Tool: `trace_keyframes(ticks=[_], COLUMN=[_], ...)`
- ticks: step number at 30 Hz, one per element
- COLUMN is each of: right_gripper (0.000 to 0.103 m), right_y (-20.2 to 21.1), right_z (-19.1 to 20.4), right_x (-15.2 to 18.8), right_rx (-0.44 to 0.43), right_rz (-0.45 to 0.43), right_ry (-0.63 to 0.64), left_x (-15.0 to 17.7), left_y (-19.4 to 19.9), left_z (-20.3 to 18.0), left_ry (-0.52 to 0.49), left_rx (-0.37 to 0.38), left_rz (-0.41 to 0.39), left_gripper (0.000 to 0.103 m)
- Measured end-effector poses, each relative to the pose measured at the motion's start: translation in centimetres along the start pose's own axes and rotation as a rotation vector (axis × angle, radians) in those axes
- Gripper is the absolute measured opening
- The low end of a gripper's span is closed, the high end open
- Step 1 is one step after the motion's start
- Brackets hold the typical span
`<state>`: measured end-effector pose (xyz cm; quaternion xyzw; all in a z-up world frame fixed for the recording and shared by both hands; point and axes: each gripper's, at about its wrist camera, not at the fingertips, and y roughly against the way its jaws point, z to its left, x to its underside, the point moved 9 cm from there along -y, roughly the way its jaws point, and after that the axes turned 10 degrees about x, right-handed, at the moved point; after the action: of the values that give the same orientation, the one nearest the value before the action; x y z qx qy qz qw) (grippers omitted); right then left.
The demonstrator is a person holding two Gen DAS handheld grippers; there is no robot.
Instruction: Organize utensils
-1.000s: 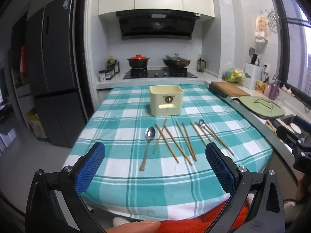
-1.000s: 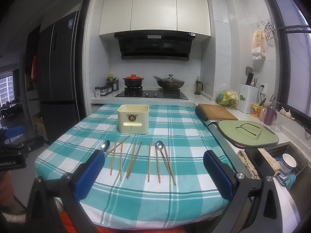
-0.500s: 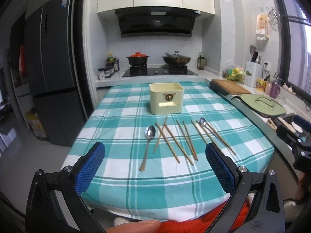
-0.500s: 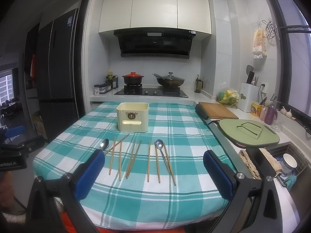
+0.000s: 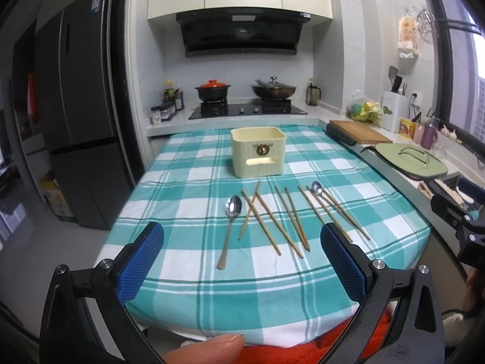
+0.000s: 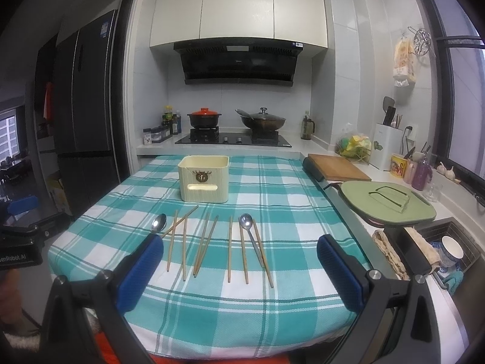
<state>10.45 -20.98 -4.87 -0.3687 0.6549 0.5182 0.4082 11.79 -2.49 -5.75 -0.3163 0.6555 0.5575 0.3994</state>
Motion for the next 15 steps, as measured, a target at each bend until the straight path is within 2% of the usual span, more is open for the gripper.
trace_keyframes(ticks=[15], right_gripper=[0.103], right_y=[-0.89], right_z=[0.53], right_x=[0.21], right_rx=[-0.013], right_rz=[0.026], right_ry=[0.011], left_x=[0.04], left_y=[-0.66], left_z=[0.23], left_ry=[0.007], left_rx=[0.006], left_rz=[0.011], left_gripper=[0.103])
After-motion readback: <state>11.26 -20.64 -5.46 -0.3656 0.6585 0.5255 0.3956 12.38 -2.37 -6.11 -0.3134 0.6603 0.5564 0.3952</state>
